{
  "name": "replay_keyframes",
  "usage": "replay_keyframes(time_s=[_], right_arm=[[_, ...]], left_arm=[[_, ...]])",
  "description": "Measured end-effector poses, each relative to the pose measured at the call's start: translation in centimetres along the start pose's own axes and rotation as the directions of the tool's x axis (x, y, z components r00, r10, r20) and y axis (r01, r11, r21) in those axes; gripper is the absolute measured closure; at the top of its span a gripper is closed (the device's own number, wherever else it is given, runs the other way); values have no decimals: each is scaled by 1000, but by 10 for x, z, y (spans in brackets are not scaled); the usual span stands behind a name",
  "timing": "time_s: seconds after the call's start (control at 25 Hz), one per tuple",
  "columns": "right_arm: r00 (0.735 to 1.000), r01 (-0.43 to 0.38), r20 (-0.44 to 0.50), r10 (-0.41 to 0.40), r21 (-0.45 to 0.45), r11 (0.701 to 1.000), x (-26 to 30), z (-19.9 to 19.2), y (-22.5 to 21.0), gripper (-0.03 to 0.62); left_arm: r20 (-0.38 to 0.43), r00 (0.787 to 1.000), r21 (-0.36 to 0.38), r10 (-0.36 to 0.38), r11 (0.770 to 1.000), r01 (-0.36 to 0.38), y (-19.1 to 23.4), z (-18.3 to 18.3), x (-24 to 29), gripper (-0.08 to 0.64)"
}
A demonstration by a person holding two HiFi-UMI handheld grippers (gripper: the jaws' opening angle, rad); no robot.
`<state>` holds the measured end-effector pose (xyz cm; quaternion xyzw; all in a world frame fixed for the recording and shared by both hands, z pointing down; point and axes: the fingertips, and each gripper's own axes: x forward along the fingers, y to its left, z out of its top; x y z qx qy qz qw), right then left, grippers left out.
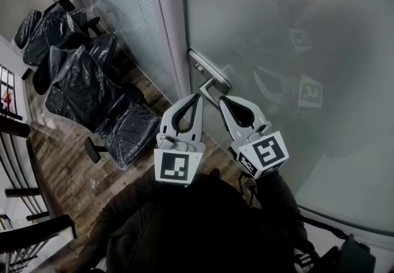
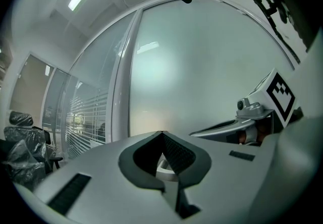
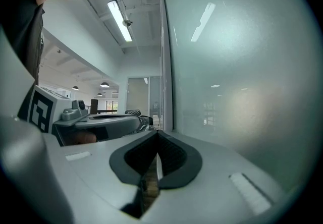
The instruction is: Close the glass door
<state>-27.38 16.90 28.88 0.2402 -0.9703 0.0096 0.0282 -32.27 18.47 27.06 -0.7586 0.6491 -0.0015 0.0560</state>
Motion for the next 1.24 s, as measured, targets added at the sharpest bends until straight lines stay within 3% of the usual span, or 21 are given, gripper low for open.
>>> replay_keyframes(time_s=[1.24], right_arm=[[1000,23,11,-23,30,999,2,3,-9,592]], left_arm=[[9,1000,4,-7,1000,7,1,5,4,563]])
